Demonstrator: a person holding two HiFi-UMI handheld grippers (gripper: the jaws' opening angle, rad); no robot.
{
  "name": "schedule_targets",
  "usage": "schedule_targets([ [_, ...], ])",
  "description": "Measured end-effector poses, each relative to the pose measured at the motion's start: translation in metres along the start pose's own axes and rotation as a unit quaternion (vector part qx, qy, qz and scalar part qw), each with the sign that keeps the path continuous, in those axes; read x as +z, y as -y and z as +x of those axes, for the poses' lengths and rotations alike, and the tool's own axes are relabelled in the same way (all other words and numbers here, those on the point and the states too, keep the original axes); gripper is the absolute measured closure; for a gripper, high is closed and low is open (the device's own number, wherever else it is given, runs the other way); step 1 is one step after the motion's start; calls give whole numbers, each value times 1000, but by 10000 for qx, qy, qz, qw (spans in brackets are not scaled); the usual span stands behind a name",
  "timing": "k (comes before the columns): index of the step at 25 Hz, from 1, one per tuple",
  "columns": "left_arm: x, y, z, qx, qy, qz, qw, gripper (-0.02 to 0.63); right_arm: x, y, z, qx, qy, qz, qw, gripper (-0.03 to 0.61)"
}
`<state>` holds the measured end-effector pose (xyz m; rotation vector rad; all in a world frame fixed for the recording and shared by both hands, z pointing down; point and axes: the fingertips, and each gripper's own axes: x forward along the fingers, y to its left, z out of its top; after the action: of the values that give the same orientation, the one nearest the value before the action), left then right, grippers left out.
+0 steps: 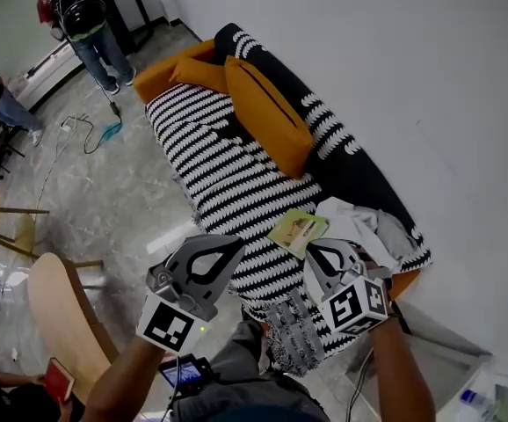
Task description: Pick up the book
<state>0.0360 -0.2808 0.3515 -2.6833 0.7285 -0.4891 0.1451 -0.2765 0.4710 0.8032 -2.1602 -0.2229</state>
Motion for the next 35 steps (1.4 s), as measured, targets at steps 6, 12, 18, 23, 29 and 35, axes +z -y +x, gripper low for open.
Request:
schedule_targets([
  [6, -23, -5, 15, -102, -127, -110, 9998, 609, -29, -1, 31, 223, -194, 128, 9995, 565],
  [12, -45, -8, 27, -183, -243, -236, 9993, 609, -61, -6, 59, 463, -398, 257, 9978, 563],
  [18, -69, -6, 34, -232, -389, -394, 9982, 610, -92, -16, 81, 697, -606, 412, 9949, 558],
  [23, -84, -8, 39, -232, -445, -520, 9974, 609, -113, -19, 99, 846, -763, 513, 9922, 541],
  [29, -101, -11, 45, -244, -537, -627, 9963, 609, -135, -27, 118, 1105, -963, 378, 9885, 509],
  [35, -119, -14, 48, -239, -656, -747, 9948, 609, -156, -41, 138, 1458, -1159, 210, 9823, 483],
])
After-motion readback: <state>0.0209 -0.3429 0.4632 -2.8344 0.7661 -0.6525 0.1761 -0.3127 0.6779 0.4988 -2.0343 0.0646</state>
